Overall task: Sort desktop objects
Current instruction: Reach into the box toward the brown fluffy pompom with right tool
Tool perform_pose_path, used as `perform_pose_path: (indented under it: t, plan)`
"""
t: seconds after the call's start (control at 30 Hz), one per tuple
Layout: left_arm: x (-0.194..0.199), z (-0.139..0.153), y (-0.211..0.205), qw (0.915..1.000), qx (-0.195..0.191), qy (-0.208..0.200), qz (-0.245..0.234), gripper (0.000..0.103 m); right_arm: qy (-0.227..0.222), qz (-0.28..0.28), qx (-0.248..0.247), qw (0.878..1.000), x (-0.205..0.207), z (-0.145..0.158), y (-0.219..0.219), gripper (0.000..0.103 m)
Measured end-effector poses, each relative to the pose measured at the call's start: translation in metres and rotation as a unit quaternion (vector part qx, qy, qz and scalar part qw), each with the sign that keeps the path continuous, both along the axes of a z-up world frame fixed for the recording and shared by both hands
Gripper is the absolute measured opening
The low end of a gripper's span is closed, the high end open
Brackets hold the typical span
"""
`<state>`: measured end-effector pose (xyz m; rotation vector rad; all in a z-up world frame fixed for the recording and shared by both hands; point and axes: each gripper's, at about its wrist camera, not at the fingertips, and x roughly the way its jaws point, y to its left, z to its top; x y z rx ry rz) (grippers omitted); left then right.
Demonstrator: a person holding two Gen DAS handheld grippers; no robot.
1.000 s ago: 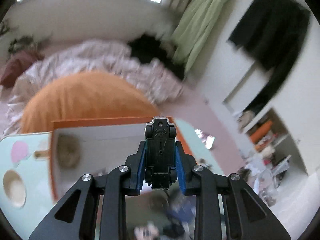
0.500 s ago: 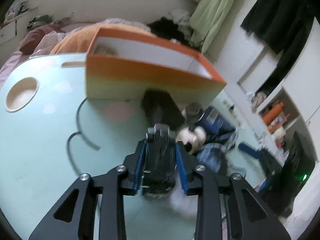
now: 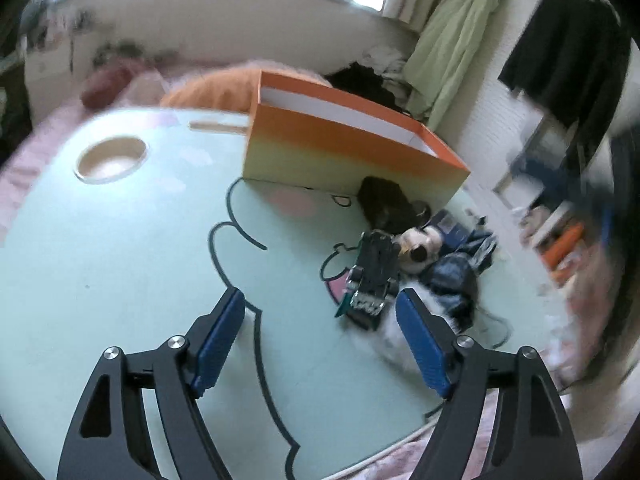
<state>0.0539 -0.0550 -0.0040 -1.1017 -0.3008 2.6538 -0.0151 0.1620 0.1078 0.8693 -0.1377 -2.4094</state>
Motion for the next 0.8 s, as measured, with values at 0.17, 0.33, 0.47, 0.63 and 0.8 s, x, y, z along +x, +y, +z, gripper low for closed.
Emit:
perform_pose_path:
  t: [0.17, 0.33, 0.47, 0.63, 0.8]
  plan:
    - [0.005, -0.003, 0.001, 0.9997, -0.003, 0.017, 0.019, 0.080, -0.204, 0.034, -0.044, 0.977, -0.134, 0.008, -0.066, 0.073]
    - [0.011, -0.004, -0.001, 0.9993, 0.003, 0.031, 0.022, 0.080, -0.242, -0.004, 0.032, 0.970, -0.202, -0.028, -0.120, 0.061]
    - [0.011, -0.005, -0.001, 0.9992, 0.003, 0.033, 0.020, 0.080, -0.310, -0.013, 0.039, 0.950, -0.229, -0.068, -0.136, 0.057]
    - [0.011, -0.005, -0.003, 0.9992, 0.010, 0.034, 0.018, 0.080, -0.334, -0.015, 0.076, 0.940, -0.246, -0.083, -0.150, 0.025]
    - [0.011, -0.004, -0.003, 0.9992, 0.010, 0.034, 0.018, 0.081, -0.310, -0.022, 0.002, 0.951, -0.240, -0.067, -0.114, 0.017]
